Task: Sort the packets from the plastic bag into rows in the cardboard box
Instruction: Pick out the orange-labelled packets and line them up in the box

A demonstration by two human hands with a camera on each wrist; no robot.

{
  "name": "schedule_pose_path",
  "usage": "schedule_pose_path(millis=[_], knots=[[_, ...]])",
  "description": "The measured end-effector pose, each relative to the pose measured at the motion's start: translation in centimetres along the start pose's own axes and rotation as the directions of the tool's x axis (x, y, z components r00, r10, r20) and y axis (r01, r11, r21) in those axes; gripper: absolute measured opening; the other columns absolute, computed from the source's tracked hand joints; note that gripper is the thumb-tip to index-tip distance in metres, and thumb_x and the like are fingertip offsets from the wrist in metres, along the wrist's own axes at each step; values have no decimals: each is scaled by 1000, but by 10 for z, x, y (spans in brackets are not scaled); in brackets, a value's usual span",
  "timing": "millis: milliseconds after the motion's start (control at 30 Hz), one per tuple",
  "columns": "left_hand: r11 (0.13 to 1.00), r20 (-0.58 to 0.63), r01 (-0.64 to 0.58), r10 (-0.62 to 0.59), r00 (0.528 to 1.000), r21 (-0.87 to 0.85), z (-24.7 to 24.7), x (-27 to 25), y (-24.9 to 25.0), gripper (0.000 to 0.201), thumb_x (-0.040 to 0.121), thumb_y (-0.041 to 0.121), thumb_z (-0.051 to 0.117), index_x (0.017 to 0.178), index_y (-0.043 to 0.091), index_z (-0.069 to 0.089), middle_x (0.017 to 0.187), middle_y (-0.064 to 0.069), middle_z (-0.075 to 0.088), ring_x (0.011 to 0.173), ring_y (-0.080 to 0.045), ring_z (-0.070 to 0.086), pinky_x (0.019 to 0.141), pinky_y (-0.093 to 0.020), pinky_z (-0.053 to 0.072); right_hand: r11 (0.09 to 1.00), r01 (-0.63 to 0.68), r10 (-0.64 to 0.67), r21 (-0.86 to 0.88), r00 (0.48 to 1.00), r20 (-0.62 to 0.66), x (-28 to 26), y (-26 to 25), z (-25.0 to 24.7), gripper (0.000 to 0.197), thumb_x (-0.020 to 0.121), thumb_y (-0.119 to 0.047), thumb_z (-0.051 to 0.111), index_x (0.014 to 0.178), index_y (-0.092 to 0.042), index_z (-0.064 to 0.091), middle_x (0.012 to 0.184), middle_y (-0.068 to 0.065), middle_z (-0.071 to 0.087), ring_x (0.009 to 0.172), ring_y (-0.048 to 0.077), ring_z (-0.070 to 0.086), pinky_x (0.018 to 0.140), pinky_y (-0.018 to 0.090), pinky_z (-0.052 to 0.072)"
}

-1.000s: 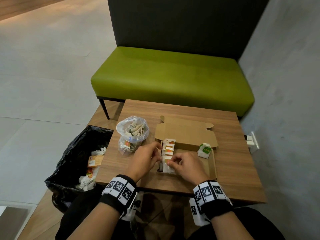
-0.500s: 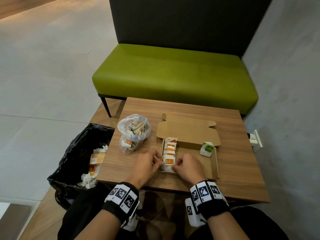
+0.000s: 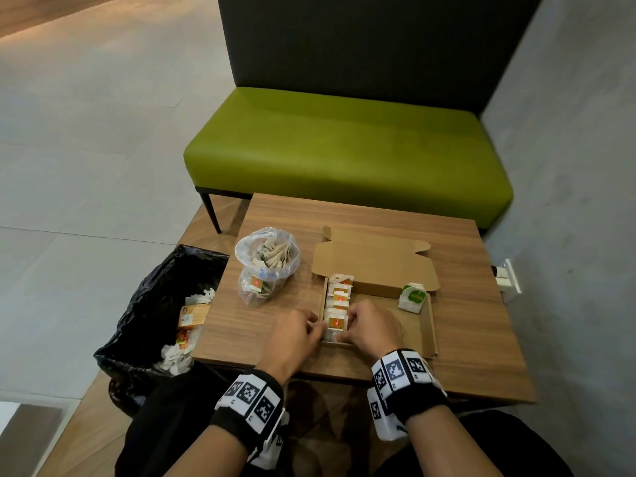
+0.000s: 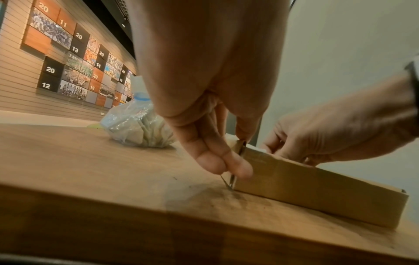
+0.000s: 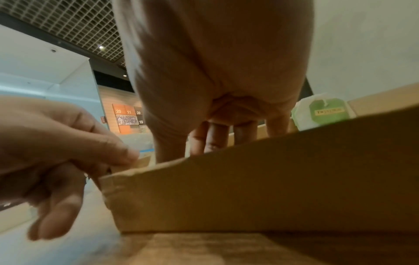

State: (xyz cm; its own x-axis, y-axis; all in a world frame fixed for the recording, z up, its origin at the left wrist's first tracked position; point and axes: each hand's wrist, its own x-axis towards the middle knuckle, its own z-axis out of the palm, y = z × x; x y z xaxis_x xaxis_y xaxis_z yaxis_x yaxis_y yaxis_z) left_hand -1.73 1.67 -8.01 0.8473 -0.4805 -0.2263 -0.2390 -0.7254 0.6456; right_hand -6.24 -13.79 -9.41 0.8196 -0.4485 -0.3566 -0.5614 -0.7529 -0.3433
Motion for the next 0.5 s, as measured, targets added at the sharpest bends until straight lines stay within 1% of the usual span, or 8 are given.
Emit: schedule_pose_path(millis=[100, 200, 267, 333, 367, 400, 433, 500], knots=[[999, 14, -33, 33, 999, 20, -2, 0, 1, 28, 98, 34, 56, 116, 18, 71, 101, 2, 75, 78, -2, 63, 70, -13, 47, 999, 15, -17, -40, 998, -61, -2, -3, 2, 37, 70, -57, 80, 97, -33, 72, 90, -10, 72, 87, 12, 65, 81, 37, 55], [999, 22, -36, 35, 999, 23, -2, 1, 0, 28, 98, 33, 56, 118, 18, 70, 99, 2, 75, 78, -3, 65, 72, -14, 49, 999, 31, -33, -17, 988, -153, -6, -4, 4, 40, 74, -59, 76, 106, -36, 70, 90, -10, 74, 88, 12, 66, 87, 38, 52], [999, 33, -35, 35, 999, 26, -2, 0, -1, 29, 99, 33, 56, 120, 18, 69, 101, 2, 74, 82, -3, 65, 74, -15, 49, 1000, 23, -22, 7, 987, -159, -7, -3, 4, 43, 71, -60, 78, 104, -35, 69, 88, -10, 73, 87, 13, 65, 85, 39, 53], [998, 35, -48, 46, 998, 31, -3, 0, -1, 29, 99, 33, 56, 121, 18, 68, 104, 1, 74, 86, -4, 65, 76, -15, 49, 999, -8, 15, 54, 992, -129, -9, 1, 2, 45, 65, -63, 81, 97, -33, 68, 86, -11, 70, 88, 13, 64, 81, 39, 55], [998, 33, -52, 51, 998, 28, -3, 0, -2, 30, 99, 34, 56, 120, 18, 69, 104, 1, 74, 87, -3, 65, 76, -15, 49, 997, -23, 31, 77, 993, -114, -10, 4, 0, 46, 64, -64, 81, 95, -33, 67, 86, -11, 69, 90, 13, 64, 82, 39, 54], [998, 30, -54, 54, 998, 24, -4, 0, -2, 30, 98, 34, 56, 120, 18, 69, 103, 1, 75, 86, -3, 66, 75, -15, 50, 996, -26, 35, 80, 994, -107, -12, 8, -1, 47, 66, -65, 79, 97, -33, 67, 89, -12, 69, 93, 13, 63, 86, 38, 53], [998, 27, -51, 50, 998, 20, -4, 0, -2, 29, 98, 34, 56, 119, 18, 69, 102, 1, 75, 84, -3, 66, 74, -15, 50, 998, -21, 27, 56, 994, -105, -15, 11, -3, 48, 70, -67, 75, 103, -33, 66, 97, -11, 68, 99, 13, 61, 93, 39, 50], [999, 27, -40, 40, 999, 15, -4, 0, -2, 29, 99, 34, 56, 118, 18, 69, 101, 1, 75, 81, -3, 65, 72, -14, 49, 998, 13, -18, -55, 995, -101, -22, 12, -7, 58, 80, -71, 60, 123, -32, 63, 123, -4, 62, 119, 18, 51, 109, 42, 38]])
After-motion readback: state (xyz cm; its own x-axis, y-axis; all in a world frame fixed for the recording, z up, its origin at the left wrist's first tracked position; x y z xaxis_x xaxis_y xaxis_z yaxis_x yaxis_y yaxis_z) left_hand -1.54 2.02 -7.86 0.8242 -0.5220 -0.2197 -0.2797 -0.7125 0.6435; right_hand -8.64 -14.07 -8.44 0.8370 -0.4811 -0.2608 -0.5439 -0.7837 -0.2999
